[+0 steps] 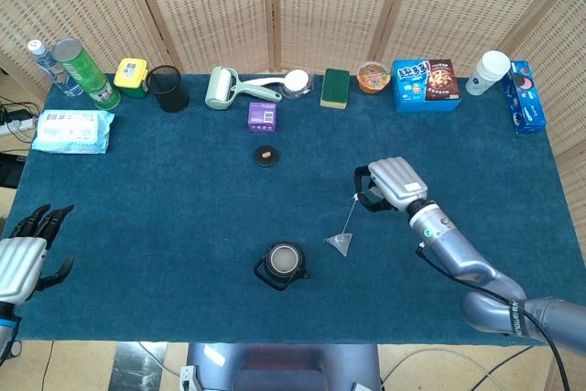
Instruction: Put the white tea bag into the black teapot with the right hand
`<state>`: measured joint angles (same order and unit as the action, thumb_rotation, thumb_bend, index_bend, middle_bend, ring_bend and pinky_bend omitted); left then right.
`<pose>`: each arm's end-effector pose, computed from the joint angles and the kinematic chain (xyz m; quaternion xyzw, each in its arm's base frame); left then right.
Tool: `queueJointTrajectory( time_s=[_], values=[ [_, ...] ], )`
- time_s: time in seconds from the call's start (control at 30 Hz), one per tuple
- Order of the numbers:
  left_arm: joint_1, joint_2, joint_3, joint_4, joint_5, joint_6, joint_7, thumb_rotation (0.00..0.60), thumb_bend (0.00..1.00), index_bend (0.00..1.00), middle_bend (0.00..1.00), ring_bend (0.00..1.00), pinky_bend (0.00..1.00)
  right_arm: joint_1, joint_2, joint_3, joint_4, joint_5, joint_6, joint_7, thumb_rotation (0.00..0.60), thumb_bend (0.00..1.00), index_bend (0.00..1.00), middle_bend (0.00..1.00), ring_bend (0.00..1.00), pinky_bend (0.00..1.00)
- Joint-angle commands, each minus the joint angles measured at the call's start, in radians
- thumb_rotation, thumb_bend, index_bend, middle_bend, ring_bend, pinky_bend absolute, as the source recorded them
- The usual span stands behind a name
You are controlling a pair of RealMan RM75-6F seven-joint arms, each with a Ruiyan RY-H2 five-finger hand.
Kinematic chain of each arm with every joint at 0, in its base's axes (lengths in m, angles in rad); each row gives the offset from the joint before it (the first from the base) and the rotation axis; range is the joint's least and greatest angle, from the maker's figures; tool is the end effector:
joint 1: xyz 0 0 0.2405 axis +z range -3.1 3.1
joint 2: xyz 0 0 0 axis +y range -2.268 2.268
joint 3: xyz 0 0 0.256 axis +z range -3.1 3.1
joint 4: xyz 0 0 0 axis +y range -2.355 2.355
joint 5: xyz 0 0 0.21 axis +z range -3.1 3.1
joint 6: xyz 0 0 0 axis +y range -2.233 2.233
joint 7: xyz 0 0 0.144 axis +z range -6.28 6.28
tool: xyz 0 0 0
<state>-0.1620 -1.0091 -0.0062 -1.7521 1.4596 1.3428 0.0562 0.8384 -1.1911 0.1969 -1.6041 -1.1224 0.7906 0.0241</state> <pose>-0.2938 0.1908 0.1582 -0.6395 -0.4164 -0.3403 0.5494 -0.1389 -0.3812 0.0800 0.7295 -0.4264 0.3879 0.3683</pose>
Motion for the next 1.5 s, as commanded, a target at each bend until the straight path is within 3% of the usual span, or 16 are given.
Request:
queueJointTrajectory(
  time_s=[0.03, 0.67, 1.5],
  values=[
    [0.004, 0.001, -0.001, -0.004, 0.003, 0.010, -0.002, 0.600, 0.45, 0.03, 0.14, 0.00, 0.12, -0.029, 0.050, 0.021, -0.052, -0.051, 0.013, 0.086, 0.600, 0.52, 0.64, 1.00, 1.00, 1.00],
    [0.011, 0.018, -0.013, -0.004, 0.014, 0.040, -0.023, 0.600, 0.45, 0.03, 0.14, 0.00, 0.12, -0.072, 0.158, 0.054, -0.160, -0.216, 0.047, 0.316, 0.600, 0.52, 0.65, 1.00, 1.00, 1.00],
    [0.037, 0.030, -0.005, 0.008, 0.041, 0.081, -0.066, 0.600, 0.45, 0.03, 0.14, 0.00, 0.12, -0.075, 0.211, 0.054, -0.337, -0.330, 0.094, 0.340, 0.600, 0.52, 0.66, 1.00, 1.00, 1.00]
  ],
)
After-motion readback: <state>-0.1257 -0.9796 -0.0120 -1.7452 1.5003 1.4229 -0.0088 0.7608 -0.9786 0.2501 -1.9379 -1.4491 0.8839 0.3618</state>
